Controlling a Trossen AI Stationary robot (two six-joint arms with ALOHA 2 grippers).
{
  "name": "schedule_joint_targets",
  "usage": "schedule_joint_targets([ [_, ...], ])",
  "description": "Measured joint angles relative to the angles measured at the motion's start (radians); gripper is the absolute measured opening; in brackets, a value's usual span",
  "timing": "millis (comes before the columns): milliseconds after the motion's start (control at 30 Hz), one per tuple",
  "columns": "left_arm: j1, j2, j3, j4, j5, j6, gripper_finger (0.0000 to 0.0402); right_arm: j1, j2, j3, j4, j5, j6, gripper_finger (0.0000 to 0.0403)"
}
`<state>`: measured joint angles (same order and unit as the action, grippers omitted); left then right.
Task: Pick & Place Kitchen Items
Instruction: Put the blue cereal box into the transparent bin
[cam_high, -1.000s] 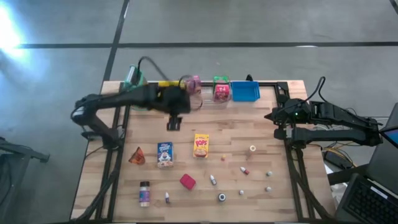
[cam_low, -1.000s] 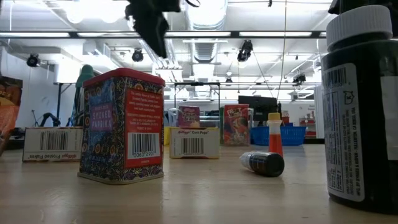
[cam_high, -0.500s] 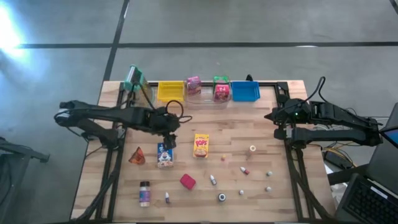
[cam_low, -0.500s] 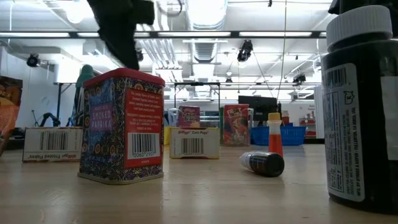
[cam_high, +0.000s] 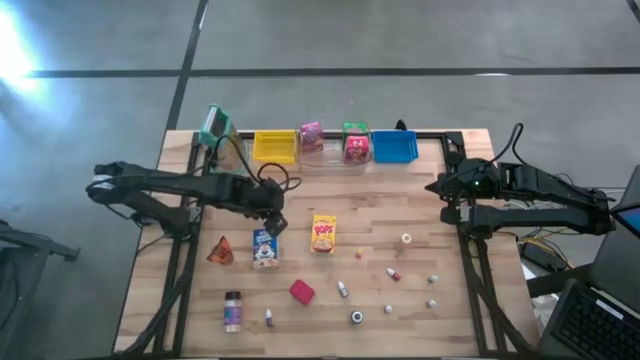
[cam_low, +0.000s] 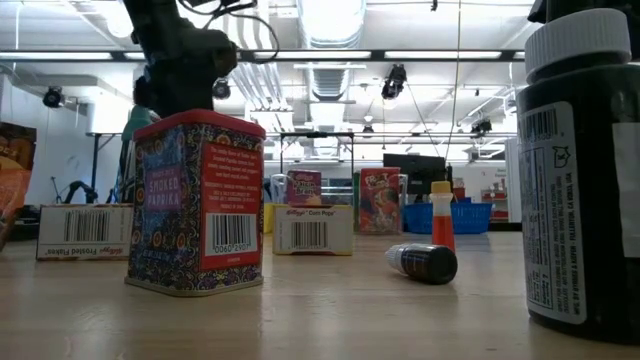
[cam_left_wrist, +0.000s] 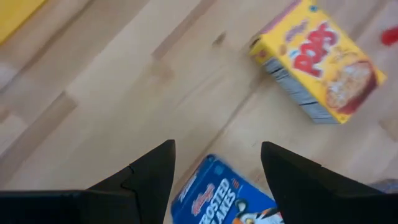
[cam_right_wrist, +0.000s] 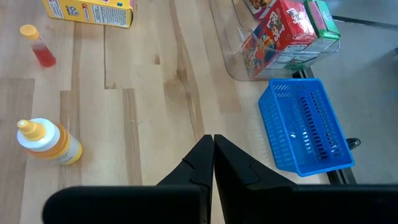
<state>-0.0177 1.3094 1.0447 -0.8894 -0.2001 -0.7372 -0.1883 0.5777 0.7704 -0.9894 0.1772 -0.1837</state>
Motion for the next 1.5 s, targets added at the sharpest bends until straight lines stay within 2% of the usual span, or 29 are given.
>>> schedule_joint_targets([
  [233, 0.012, 0.000, 0.002, -0.081, 0.004, -0.064, 0.0252, 0.000, 0.000, 0.000, 0.000, 0.000, 0.000, 0.0008],
  [467, 0.020, 0.000, 0.000, -0.219, 0.020, -0.179, 0.0312, 0.000, 0.000, 0.000, 0.000, 0.000, 0.000, 0.0008],
  [667, 0.018, 0.000, -0.003, -0.231, 0.068, -0.277, 0.0353, 0.000, 0.000, 0.000, 0.000, 0.000, 0.000, 0.0008],
  [1000, 0.011, 0.003, -0.003, -0.229, 0.125, -0.298, 0.0357, 0.000, 0.000, 0.000, 0.000, 0.000, 0.000, 0.0008],
  [1300, -0.019, 0.003, -0.021, -0.216, 0.122, -0.536, 0.0357, 0.000, 0.000, 0.000, 0.000, 0.000, 0.000, 0.0008],
  [1500, -0.029, 0.003, -0.062, -0.084, 0.114, -0.548, 0.0357, 0.000, 0.000, 0.000, 0.000, 0.000, 0.000, 0.0008],
])
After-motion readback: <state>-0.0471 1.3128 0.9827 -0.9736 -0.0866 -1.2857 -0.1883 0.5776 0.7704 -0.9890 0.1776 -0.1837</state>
